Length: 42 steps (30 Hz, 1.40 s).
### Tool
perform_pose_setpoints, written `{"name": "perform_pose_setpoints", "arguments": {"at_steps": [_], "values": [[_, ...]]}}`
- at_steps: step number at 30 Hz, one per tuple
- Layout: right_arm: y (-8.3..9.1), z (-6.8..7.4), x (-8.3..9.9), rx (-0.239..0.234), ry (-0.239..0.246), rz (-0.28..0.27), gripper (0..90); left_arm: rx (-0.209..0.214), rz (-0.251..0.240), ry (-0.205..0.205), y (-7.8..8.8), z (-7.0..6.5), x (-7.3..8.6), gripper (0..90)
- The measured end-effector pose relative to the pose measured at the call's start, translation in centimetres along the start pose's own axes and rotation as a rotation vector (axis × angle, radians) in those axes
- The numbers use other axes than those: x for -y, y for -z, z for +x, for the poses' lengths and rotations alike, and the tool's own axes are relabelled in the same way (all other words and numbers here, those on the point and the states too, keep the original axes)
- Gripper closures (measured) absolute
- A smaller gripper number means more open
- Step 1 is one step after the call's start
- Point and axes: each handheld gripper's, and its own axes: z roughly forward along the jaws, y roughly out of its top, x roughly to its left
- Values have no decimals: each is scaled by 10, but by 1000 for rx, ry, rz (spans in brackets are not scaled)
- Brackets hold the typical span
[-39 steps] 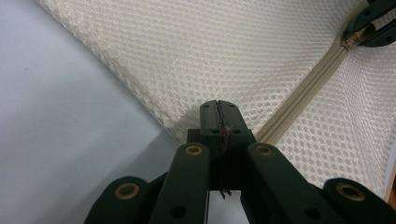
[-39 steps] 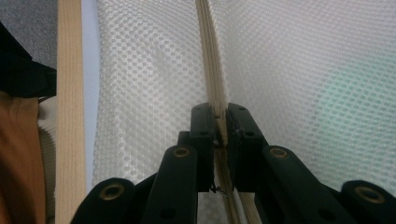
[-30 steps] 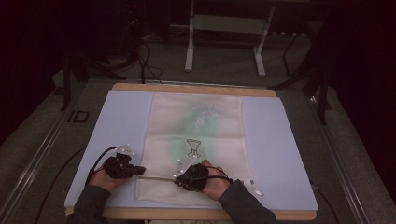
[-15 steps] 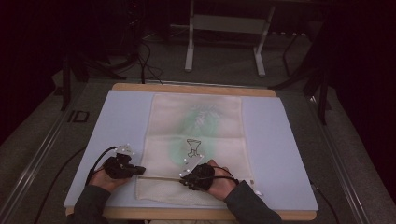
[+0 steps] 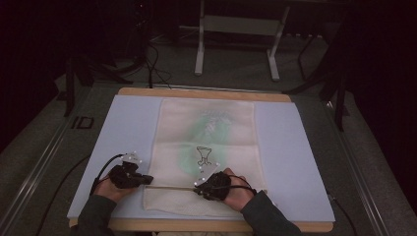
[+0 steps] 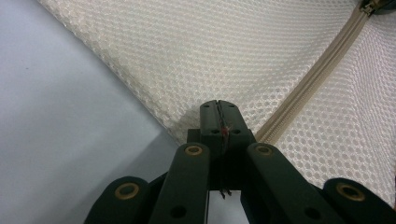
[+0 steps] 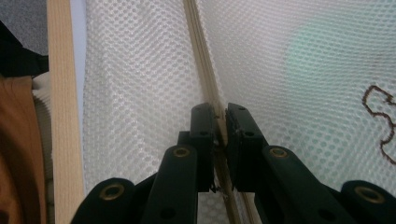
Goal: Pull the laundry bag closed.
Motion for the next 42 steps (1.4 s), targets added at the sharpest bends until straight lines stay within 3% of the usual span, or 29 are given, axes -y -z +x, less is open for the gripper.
{"name": "perform_pose_setpoints", "arguments": {"at_steps": [24, 42], "values": [[16, -5, 19, 19, -20, -13, 821, 0, -1, 1, 0, 0, 0, 900], [27, -9, 40, 37, -68, -6, 821, 1, -1, 5, 0, 0, 0, 900]]}}
